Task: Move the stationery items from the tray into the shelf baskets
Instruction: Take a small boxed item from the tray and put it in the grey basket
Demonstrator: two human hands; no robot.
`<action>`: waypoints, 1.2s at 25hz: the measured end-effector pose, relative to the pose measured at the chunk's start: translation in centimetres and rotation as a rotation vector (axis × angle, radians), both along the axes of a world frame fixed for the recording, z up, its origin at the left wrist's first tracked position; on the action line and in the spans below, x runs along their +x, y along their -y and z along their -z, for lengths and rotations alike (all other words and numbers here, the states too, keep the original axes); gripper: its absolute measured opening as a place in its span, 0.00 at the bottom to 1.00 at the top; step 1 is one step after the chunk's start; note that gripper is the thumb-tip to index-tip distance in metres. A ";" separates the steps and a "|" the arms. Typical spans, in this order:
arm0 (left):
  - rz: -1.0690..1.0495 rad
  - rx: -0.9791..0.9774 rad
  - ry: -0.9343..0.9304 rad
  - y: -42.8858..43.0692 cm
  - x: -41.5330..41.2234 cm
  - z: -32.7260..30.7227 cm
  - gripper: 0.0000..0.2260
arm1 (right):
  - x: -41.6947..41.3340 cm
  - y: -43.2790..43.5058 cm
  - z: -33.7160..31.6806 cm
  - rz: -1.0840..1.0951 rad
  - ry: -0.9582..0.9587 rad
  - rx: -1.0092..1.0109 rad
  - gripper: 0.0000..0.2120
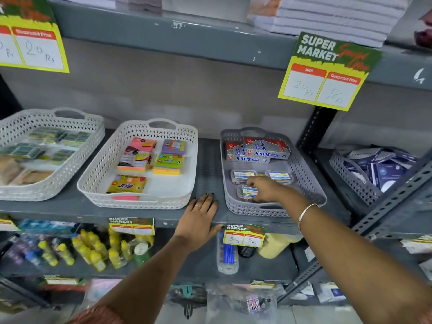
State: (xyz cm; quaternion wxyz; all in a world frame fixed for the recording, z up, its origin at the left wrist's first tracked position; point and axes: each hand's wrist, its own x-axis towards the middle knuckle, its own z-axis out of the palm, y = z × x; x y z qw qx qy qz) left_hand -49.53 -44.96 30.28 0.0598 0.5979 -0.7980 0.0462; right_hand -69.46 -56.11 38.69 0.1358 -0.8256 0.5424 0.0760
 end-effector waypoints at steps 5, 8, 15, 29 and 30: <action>-0.004 0.001 0.007 -0.1 -0.1 0.0 0.30 | 0.2 -0.3 -0.2 -0.039 0.017 0.013 0.22; -0.013 -0.002 0.029 0.0 -0.1 0.1 0.30 | 0.3 -0.6 -0.5 -0.044 0.021 0.028 0.24; -0.018 0.022 0.019 -0.3 -0.1 -0.5 0.29 | 1.9 -1.4 -3.9 -0.004 0.190 0.002 0.24; -0.266 -0.150 0.150 -15.4 20.9 -1.0 0.27 | 34.2 -9.2 -10.7 -0.621 0.434 -0.176 0.18; -0.331 -0.137 0.115 -16.9 23.3 -0.9 0.27 | 36.7 -10.3 -10.6 -0.653 0.422 -0.161 0.18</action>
